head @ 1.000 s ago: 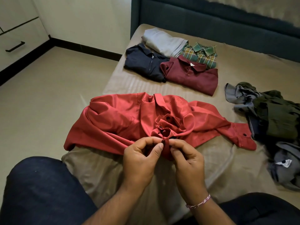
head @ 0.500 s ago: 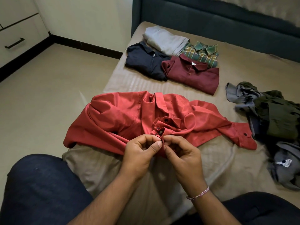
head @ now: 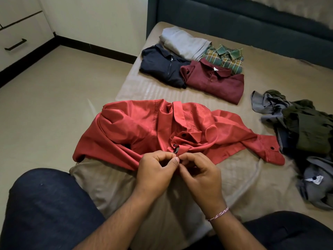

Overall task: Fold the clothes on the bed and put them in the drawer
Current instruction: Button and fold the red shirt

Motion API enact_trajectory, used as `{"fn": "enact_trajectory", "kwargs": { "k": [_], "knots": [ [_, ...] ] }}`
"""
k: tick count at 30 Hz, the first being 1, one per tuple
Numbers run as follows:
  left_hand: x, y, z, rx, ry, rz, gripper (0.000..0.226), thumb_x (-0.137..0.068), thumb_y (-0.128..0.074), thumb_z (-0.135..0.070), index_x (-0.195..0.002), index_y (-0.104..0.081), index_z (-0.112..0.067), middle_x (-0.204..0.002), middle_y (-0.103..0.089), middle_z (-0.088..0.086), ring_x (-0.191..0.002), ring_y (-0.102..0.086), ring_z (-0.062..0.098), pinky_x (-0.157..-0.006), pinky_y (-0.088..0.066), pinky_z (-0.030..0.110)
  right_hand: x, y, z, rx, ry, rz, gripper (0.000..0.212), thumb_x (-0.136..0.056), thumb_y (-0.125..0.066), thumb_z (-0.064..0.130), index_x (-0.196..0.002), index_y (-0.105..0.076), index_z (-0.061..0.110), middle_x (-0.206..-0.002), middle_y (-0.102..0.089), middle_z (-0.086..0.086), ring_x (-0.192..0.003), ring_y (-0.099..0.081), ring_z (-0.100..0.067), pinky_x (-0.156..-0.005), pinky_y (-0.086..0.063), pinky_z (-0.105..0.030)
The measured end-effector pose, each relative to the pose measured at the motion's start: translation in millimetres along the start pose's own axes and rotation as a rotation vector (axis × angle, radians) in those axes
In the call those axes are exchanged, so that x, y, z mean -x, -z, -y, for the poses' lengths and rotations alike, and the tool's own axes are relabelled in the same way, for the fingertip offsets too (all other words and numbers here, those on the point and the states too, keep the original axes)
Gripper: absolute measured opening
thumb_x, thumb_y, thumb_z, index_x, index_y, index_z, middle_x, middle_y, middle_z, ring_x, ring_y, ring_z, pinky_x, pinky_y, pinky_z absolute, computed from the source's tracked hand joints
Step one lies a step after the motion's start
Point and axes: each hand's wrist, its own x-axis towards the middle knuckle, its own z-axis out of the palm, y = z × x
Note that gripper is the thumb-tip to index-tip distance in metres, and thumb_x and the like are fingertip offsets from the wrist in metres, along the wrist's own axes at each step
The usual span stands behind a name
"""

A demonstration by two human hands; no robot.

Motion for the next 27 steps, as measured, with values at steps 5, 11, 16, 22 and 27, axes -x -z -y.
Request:
{"fn": "enact_trajectory", "kwargs": {
  "k": [5,11,16,22,27],
  "knots": [
    [-3.0,3.5,2.3,-0.065,-0.013,0.069,0.016,-0.091,-0.075,-0.012,-0.077,-0.078,-0.02,-0.074,-0.074,-0.01,-0.068,-0.066,0.001,-0.068,-0.053,0.022,1.1,1.5,-0.6,0.1,0.063,0.005,0.022,-0.078,-0.087,0.004,-0.092,-0.076,0.018,-0.088,-0.071,0.013,-0.079,-0.069,-0.007,-0.07,-0.054,-0.022],
    [-8.1,3.1,1.4,0.308,0.109,0.214,0.015,-0.091,-0.067,-0.018,-0.089,-0.077,-0.006,-0.082,-0.076,0.006,-0.078,-0.067,0.012,-0.074,-0.055,0.027,-1.6,0.4,-5.3,-0.401,-0.275,0.027,0.023,-0.083,-0.082,-0.002,-0.099,-0.08,0.014,-0.093,-0.078,-0.005,-0.087,-0.074,-0.023,-0.082,-0.062,-0.041],
    [-8.3,-1.4,4.9,0.209,0.091,0.206,0.018,-0.091,-0.067,-0.025,-0.088,-0.07,-0.007,-0.072,-0.066,-0.003,-0.068,-0.057,0.01,-0.068,-0.049,0.029,-1.5,-5.4,-11.3,-0.569,-0.491,0.015,0.014,-0.091,-0.073,0.001,-0.096,-0.082,0.011,-0.092,-0.079,-0.006,-0.079,-0.069,-0.01,-0.073,-0.053,-0.024],
    [-18.3,11.4,-3.4,-0.224,-0.132,0.291,0.009,-0.092,-0.076,-0.024,-0.086,-0.07,-0.026,-0.069,-0.065,-0.008,-0.06,-0.055,0.001,-0.062,-0.049,0.025,-1.6,-7.7,-17.1,-0.415,-0.444,0.08,0.019,-0.098,-0.066,0.001,-0.094,-0.076,0.016,-0.085,-0.077,-0.001,-0.076,-0.067,-0.009,-0.069,-0.055,-0.028],
    [-36.1,41.5,-11.3,-0.45,-0.302,0.548,0.019,-0.084,-0.077,-0.016,-0.097,-0.071,-0.027,-0.087,-0.07,-0.014,-0.083,-0.067,0.003,-0.079,-0.053,0.025,-6.4,0.7,-19.3,-0.037,-0.221,0.187,0.01,-0.096,-0.06,0.024,-0.096,-0.069,0.028,-0.089,-0.072,0.015,-0.078,-0.068,-0.007,-0.072,-0.055,-0.036]
  ]
}}
